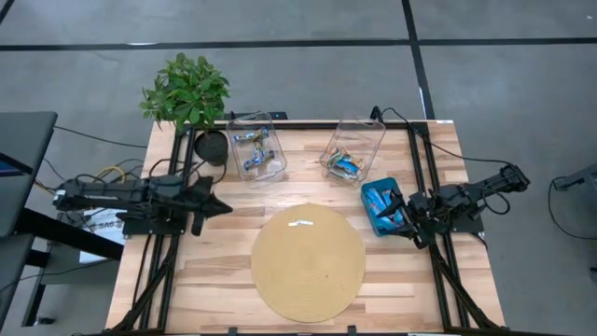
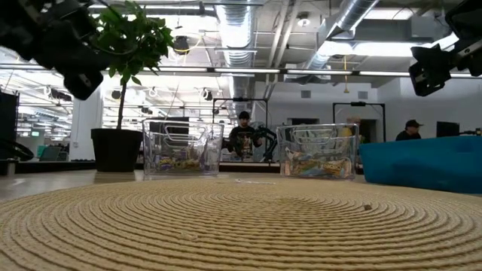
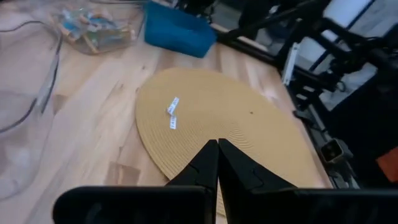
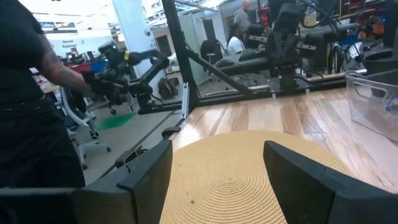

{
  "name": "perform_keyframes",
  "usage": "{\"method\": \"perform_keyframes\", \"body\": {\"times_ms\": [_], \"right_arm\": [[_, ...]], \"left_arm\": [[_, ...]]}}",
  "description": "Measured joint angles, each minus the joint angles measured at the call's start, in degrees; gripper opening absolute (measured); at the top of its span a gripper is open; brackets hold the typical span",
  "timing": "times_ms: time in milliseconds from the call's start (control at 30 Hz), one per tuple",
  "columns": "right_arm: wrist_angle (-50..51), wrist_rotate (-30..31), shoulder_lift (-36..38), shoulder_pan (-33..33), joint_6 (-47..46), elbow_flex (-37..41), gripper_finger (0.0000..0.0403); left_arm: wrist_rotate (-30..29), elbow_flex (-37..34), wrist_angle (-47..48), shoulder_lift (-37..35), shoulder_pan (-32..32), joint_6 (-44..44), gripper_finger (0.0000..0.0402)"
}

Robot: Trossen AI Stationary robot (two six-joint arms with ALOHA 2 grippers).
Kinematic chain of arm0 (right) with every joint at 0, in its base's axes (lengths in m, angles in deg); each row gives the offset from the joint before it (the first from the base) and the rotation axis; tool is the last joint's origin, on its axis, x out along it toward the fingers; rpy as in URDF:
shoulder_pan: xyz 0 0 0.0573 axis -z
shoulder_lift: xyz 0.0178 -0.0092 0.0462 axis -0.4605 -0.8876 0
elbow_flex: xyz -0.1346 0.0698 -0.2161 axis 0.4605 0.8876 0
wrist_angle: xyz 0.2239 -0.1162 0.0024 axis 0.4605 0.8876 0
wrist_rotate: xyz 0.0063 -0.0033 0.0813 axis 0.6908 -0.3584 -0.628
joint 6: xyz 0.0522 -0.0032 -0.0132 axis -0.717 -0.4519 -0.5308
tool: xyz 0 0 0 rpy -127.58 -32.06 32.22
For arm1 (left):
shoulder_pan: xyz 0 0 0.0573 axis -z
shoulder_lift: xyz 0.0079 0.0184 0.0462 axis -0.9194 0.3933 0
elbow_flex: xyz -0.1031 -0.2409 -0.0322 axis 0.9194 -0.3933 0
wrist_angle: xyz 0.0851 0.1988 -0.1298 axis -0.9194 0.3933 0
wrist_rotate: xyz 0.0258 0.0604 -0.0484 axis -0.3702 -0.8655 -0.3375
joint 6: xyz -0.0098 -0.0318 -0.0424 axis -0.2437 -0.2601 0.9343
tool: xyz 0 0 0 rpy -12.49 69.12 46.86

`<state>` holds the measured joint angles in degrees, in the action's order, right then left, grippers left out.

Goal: Pick and place Granola Bars by type
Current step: Return to Home Position

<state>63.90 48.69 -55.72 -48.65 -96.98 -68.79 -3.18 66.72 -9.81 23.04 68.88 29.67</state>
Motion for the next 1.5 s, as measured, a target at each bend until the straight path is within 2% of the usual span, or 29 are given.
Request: {"method": "perform_keyframes", "body": {"times_ms": [200, 333, 633, 833, 1500], "right_arm": [[0.0, 0.0, 0.0, 0.0, 0.0, 0.0, 0.0244], [0.0, 0.0, 0.0, 0.0, 0.0, 0.0, 0.0244], [0.0, 0.0, 0.0, 0.0, 0.0, 0.0, 0.0244], [0.0, 0.0, 0.0, 0.0, 0.0, 0.0, 0.0244], [0.0, 0.0, 0.0, 0.0, 0.0, 0.0, 0.0244]], "left_arm": [[-0.1, -5.1, -0.7, -11.4, 0.0, -3.8, 0.0000], [-0.2, -8.7, -5.8, -16.1, 0.0, -6.1, 0.0000], [-1.6, -14.3, -19.1, -15.8, 0.0, -8.9, 0.0000], [-3.2, -14.3, -19.1, -15.8, 0.0, -12.2, 0.0000], [-3.4, -14.4, -17.7, -15.8, 0.0, -13.6, 0.0000]]}}
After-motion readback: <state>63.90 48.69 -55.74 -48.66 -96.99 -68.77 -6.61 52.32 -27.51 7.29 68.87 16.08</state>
